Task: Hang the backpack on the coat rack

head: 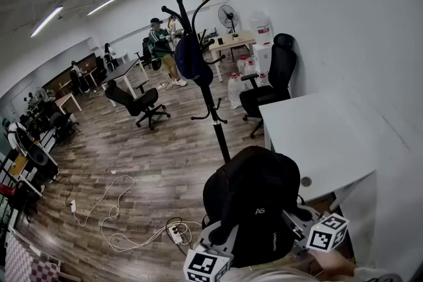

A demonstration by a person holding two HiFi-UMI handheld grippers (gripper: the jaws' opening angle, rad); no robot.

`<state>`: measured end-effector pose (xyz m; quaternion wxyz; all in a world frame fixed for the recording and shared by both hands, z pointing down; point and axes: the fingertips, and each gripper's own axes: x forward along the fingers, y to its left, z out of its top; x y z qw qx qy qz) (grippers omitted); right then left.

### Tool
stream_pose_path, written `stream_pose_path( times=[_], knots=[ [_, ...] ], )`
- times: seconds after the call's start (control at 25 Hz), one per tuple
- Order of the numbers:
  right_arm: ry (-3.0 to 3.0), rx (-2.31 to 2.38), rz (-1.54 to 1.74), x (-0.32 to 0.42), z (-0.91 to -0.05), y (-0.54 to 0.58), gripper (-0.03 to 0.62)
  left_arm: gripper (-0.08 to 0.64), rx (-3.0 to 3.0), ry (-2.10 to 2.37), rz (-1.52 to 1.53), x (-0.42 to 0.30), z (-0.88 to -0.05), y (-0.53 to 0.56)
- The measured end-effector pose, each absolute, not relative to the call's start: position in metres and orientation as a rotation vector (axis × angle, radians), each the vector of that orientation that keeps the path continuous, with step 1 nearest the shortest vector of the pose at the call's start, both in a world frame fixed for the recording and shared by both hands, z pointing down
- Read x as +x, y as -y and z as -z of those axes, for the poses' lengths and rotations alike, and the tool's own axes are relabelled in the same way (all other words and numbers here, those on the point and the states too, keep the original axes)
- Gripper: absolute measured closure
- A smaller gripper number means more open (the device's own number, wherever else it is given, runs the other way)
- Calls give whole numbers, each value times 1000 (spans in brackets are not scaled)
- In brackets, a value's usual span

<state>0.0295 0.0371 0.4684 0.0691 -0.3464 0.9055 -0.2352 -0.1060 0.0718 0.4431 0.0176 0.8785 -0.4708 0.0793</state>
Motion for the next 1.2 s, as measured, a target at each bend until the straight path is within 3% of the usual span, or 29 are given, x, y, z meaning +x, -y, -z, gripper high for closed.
stream_pose_path(
  times=[1.2],
  knots=[
    [-2742,-930,748,60,-460,-23,561,526,2679,1585,-240,-74,-436,-65]
  ],
)
